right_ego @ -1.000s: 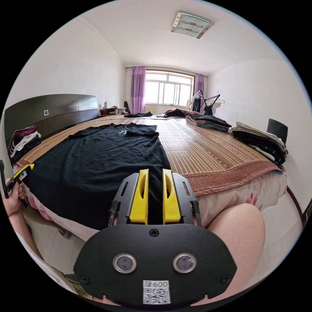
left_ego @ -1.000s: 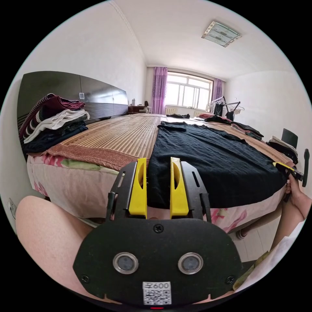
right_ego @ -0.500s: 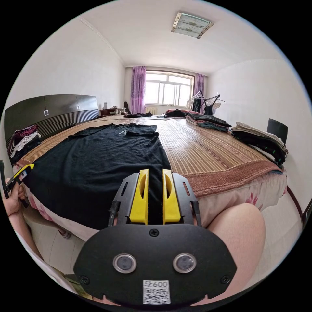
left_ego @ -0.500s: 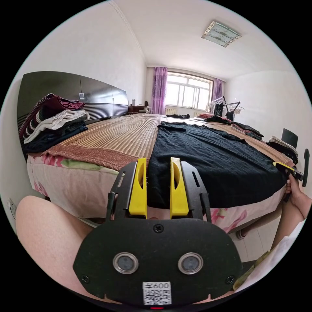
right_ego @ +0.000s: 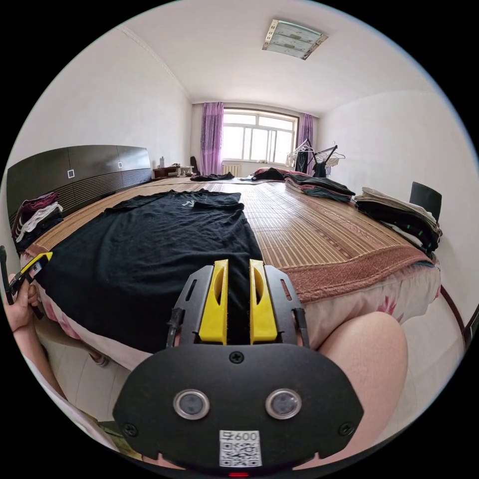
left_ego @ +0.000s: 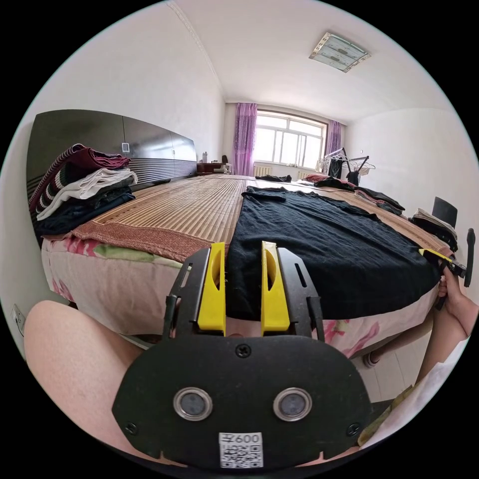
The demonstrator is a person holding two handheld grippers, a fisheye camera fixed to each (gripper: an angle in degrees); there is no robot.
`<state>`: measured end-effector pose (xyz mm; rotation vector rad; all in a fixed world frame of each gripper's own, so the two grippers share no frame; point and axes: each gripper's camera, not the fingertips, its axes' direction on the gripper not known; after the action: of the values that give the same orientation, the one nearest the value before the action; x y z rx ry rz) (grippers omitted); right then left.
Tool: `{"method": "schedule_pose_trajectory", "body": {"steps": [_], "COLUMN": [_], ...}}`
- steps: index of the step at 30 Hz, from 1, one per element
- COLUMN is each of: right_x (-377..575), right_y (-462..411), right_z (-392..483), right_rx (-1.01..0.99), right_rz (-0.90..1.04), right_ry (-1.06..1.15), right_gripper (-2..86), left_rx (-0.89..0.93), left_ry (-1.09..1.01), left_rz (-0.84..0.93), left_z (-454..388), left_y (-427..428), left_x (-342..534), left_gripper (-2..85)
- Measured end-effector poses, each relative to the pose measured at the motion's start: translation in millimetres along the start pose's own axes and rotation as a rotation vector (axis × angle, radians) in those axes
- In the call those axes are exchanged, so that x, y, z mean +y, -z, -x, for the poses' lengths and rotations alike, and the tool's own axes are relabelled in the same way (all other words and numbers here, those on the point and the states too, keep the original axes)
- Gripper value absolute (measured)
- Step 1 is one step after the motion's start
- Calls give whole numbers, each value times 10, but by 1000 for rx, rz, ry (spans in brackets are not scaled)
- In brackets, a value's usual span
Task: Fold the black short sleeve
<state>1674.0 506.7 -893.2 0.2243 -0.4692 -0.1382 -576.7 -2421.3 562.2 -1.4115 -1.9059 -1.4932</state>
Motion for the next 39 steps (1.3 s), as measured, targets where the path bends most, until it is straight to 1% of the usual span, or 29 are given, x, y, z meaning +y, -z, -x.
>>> {"method": "schedule_pose_trajectory", "body": {"steps": [18,21,23,24,25,26,27,28,30,31,33,34,35,36,37,38,39], "right_x": [-462,-703,-1099,-1206,-1402,-1572,-1644,-1775,-1940,-2035,-2165,-2254,-2345,-2392,-2492,-2610,-2672], "right_y": [588,709,774,793,841,906,945,1045,1251,1411,1713,1951,2183,2284,2433,2499,2517], "right_z": [1378,1565,1639,1658,1711,1791,1827,1893,1925,1907,1847,1788,1717,1670,1553,1398,1307], "right_rx": [-3,-21,-75,-86,-100,-102,-92,-71,-45,4,46,2,-92,-145,-244,-332,-369], "right_rz": [-3,49,190,230,301,363,388,436,476,486,452,414,379,367,364,405,432], "right_ry": [-10,-22,3,11,35,89,114,172,214,209,144,79,17,-15,-77,-133,-160], "right_gripper": [50,49,46,45,46,47,47,47,48,48,47,55,62,65,72,78,81], "left_rx": [2,7,13,20,48,83,96,115,152,175,198,207,229,247,307,390,444], "left_ry": [1,-2,-28,-32,-29,-30,-44,-96,-142,-156,-138,-59,37,70,106,112,103], "left_rz": [18,47,135,171,246,308,333,367,397,420,467,497,503,493,464,458,474], "left_z": [-1202,-1400,-1561,-1589,-1616,-1623,-1634,-1678,-1737,-1764,-1765,-1711,-1634,-1598,-1533,-1483,-1466], "left_y": [701,851,943,963,1001,1048,1074,1137,1248,1335,1478,1603,1758,1842,2023,2167,2215], "left_x": [-261,-398,-644,-738,-939,-1126,-1205,-1337,-1503,-1634,-1839,-1969,-2068,-2105,-2185,-2278,-2331], "left_gripper": [104,103,102,102,101,100,99,98,95,93,85,75,60,61,62,84,96]}}
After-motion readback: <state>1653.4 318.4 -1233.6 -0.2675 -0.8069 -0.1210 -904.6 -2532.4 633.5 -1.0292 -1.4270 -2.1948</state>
